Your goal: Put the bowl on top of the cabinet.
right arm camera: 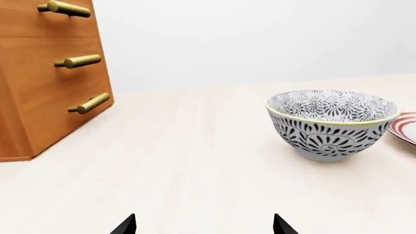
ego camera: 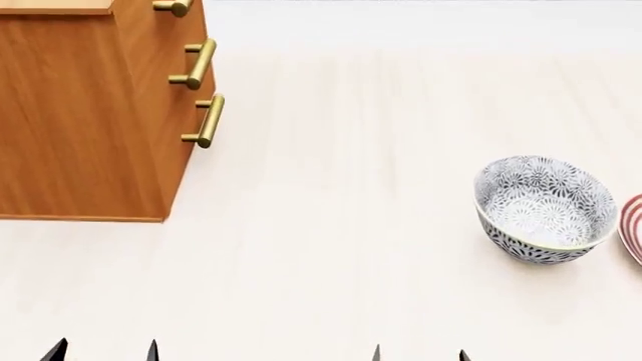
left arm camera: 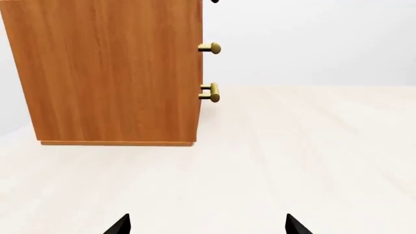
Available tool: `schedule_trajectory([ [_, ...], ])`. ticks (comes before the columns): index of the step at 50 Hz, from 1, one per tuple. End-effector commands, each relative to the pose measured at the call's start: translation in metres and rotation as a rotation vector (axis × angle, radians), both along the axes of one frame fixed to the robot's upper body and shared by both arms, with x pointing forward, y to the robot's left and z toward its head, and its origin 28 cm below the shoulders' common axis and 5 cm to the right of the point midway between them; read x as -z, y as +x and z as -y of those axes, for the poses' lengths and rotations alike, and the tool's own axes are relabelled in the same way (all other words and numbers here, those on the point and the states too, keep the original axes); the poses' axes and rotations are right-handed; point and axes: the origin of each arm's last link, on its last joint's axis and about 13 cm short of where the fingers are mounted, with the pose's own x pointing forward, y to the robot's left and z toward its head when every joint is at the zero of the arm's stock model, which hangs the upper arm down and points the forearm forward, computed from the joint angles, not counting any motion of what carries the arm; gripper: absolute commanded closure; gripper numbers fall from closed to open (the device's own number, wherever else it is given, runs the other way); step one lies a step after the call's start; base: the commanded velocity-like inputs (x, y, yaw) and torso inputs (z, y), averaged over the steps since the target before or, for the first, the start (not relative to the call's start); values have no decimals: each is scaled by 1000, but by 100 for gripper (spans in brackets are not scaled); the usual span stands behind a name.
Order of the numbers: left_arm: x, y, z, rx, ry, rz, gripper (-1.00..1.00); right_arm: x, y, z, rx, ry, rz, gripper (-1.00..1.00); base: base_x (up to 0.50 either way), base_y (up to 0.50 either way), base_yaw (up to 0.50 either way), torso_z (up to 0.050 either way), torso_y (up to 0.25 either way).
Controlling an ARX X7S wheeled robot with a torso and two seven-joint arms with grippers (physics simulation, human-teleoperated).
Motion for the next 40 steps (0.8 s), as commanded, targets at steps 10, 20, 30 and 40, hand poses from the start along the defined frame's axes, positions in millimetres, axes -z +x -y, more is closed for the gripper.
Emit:
schedule_trajectory([
  [10, -12, -14, 2, 11, -4, 51, -100, -14, -24, -3, 31, -36, 106, -100, 345, 0, 0, 0, 0],
  [20, -22, -29, 4, -8, 3, 103, -100, -22, -40, -5, 43, -52, 175, -100, 266, 0, 0, 0, 0],
  [30, -24, -31, 5, -21, 0, 98, -100, -22, -42, -7, 68, -72, 194, -100, 88, 0, 0, 4, 0],
  [40, -25, -31, 5, -23, 0, 94, -100, -22, -43, -6, 67, -72, 197, -100, 0, 0, 0, 11, 0],
])
